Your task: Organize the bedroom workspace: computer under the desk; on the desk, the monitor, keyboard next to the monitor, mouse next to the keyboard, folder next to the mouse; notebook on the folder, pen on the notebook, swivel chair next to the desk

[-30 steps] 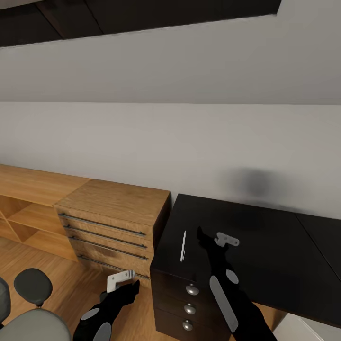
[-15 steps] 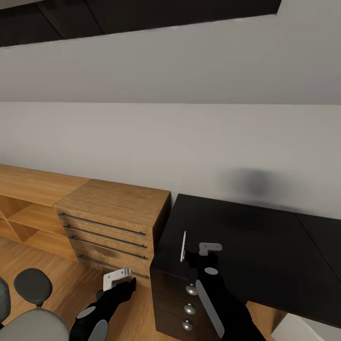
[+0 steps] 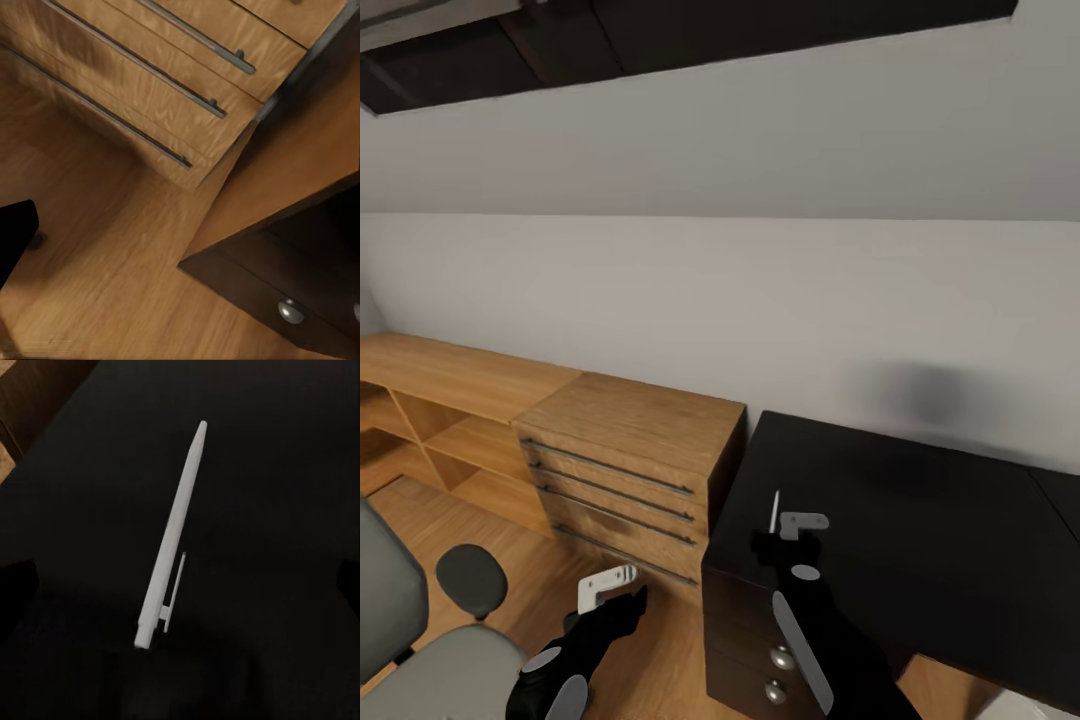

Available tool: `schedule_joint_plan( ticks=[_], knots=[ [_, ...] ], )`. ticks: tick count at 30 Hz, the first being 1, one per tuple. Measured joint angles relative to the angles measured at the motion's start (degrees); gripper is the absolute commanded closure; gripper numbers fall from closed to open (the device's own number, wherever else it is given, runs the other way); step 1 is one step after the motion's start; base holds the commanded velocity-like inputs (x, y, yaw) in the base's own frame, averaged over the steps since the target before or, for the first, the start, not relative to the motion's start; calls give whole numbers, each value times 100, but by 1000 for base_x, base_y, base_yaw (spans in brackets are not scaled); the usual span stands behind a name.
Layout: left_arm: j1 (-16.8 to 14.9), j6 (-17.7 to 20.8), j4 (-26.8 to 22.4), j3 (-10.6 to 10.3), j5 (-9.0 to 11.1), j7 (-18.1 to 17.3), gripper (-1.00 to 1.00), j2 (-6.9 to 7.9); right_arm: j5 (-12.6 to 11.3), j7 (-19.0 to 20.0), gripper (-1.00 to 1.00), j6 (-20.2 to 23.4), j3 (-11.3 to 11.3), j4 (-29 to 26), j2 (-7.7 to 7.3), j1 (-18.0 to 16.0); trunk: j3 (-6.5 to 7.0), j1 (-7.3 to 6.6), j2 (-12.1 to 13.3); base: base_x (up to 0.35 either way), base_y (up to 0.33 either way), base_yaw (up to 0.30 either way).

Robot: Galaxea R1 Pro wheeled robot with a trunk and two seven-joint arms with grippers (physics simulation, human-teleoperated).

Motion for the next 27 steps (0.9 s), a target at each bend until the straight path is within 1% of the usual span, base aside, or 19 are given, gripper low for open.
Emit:
schedule_joint_plan(
  ticks=[6,11,16,22,25,27],
  knots=[
    [-1,-8,0,-10,2,-1,-100,0,0,4,-100,1,-19,2,-17,1,-13,-2,0,180,0,78],
    [-3,-8,-36,-16,9,-6,-100,-10,12,2,-100,-1,-31,5,-28,1,-14,0,0,29,0,5],
    [-4,-7,-215,3,17,6,-100,-16,14,3,-100,-7,-36,7,-33,1,-15,0,0,4,0,1],
    [-3,-35,-275,14,20,13,-100,-18,-3,21,-100,0,-40,37,-29,1,-122,131,-239,0,0,0],
    [-4,-119,-279,15,20,16,-100,-18,-7,28,-100,0,-41,44,-29,1,-176,197,-360,0,0,0],
    [-4,-185,-281,51,20,17,-100,-18,-3,21,-100,1,-38,47,-28,1,-212,241,-440,0,0,0]
  ],
)
